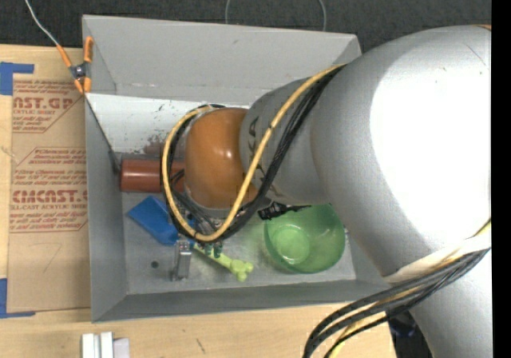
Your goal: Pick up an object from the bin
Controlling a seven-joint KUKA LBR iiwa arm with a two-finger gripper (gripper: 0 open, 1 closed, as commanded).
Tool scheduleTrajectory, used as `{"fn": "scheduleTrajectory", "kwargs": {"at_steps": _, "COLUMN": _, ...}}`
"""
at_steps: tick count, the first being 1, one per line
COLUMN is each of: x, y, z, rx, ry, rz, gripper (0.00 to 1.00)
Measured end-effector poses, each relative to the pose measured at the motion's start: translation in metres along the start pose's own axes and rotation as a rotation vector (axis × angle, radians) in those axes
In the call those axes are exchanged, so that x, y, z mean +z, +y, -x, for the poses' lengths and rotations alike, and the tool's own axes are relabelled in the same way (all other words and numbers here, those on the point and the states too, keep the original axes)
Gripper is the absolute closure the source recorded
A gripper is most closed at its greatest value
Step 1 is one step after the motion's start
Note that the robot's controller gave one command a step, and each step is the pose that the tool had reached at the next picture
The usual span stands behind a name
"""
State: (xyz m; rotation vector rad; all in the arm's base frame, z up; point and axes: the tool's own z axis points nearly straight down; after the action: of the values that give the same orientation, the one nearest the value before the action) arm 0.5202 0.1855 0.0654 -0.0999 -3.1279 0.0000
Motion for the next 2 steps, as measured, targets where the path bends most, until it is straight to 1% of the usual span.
{"fn": "scheduleTrajectory", "kwargs": {"at_steps": 1, "x": -0.004, "y": 0.009, "z": -0.024, "rx": 0.175, "ry": -0.013, "rz": 0.006, "gripper": 0.00}}
{"fn": "scheduleTrajectory", "kwargs": {"at_steps": 2, "x": -0.001, "y": 0.001, "z": 0.001, "rx": 0.000, "ry": -0.003, "rz": 0.002, "gripper": 1.00}}
